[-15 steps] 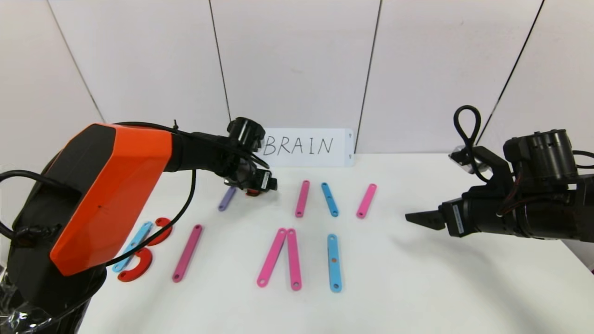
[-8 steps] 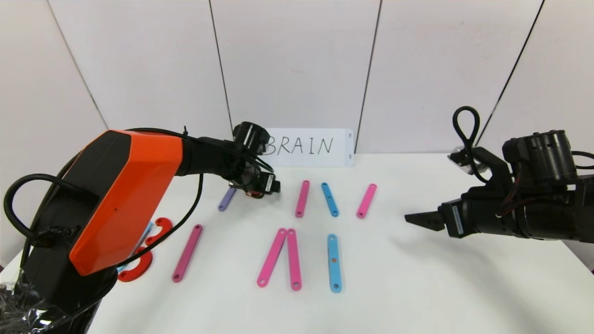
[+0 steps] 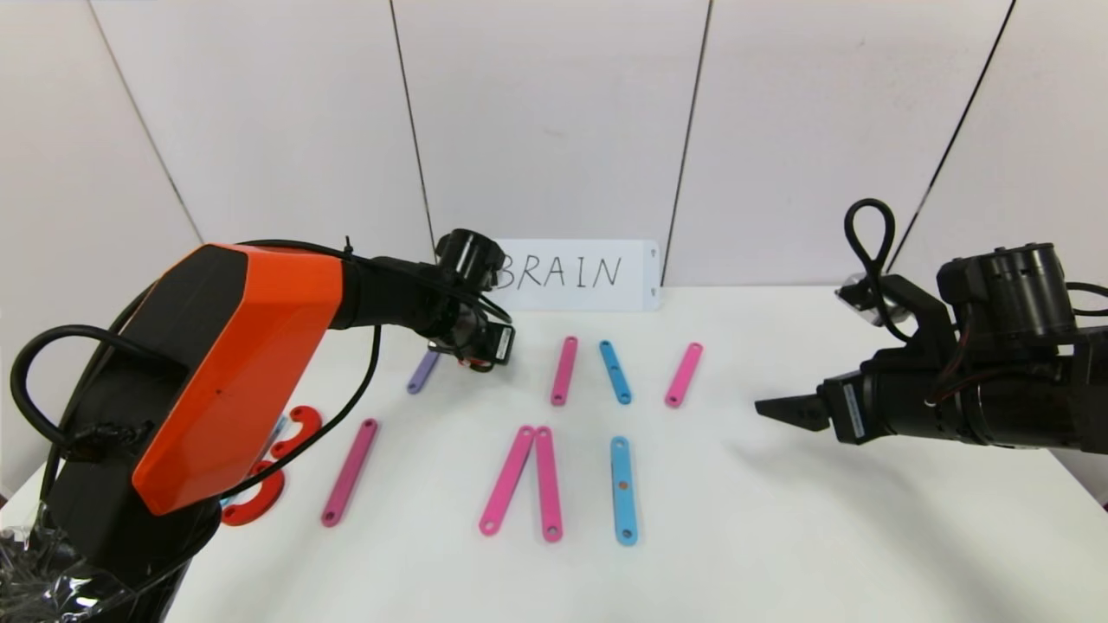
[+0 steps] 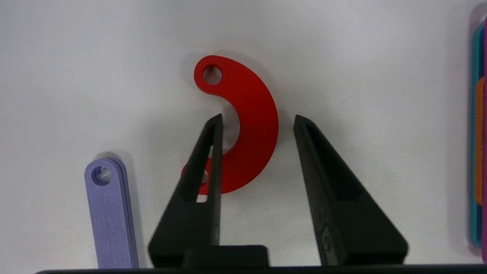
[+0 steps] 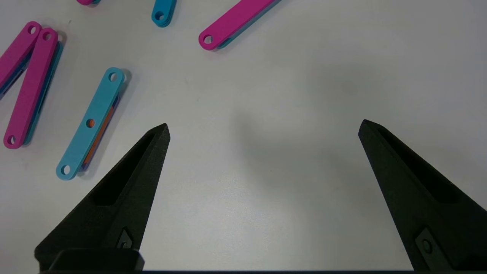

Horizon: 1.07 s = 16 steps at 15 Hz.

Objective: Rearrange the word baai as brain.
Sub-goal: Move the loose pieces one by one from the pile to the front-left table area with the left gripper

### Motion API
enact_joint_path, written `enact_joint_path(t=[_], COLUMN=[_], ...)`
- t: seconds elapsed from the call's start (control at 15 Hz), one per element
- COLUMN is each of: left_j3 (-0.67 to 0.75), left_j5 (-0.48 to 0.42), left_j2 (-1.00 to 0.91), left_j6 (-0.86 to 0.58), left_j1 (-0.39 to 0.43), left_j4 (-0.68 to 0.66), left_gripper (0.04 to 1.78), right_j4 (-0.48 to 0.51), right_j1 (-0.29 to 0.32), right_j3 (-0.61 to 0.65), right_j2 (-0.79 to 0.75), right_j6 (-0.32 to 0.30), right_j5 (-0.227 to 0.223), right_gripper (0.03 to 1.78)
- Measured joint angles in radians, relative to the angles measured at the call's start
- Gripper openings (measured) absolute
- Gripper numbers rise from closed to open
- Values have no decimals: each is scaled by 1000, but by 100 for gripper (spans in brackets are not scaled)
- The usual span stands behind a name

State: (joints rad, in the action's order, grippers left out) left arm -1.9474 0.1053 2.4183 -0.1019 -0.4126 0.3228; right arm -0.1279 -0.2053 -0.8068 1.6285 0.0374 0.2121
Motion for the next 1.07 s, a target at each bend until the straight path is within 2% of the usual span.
enact_joint_path(t=[0.13, 0.2, 0.67, 1.07], left_j3=[1, 3, 9, 31], left_j5=[0, -1, -2, -1], left_j2=[0, -1, -11, -92], left_j6=[-1, -1, -2, -18], left_j1=[0, 0, 0, -4], left_j4=[0, 0, 6, 26], left_gripper=[31, 29, 29, 29], right_j4=[0, 0, 0, 0], right_j1=[0, 0, -1, -3], right_j3=[0, 1, 3, 3], right_j2=[-3, -4, -2, 0], right_j6=[-1, -1, -1, -1], right_j5=[0, 0, 1, 1], right_gripper=[174, 174, 174, 174])
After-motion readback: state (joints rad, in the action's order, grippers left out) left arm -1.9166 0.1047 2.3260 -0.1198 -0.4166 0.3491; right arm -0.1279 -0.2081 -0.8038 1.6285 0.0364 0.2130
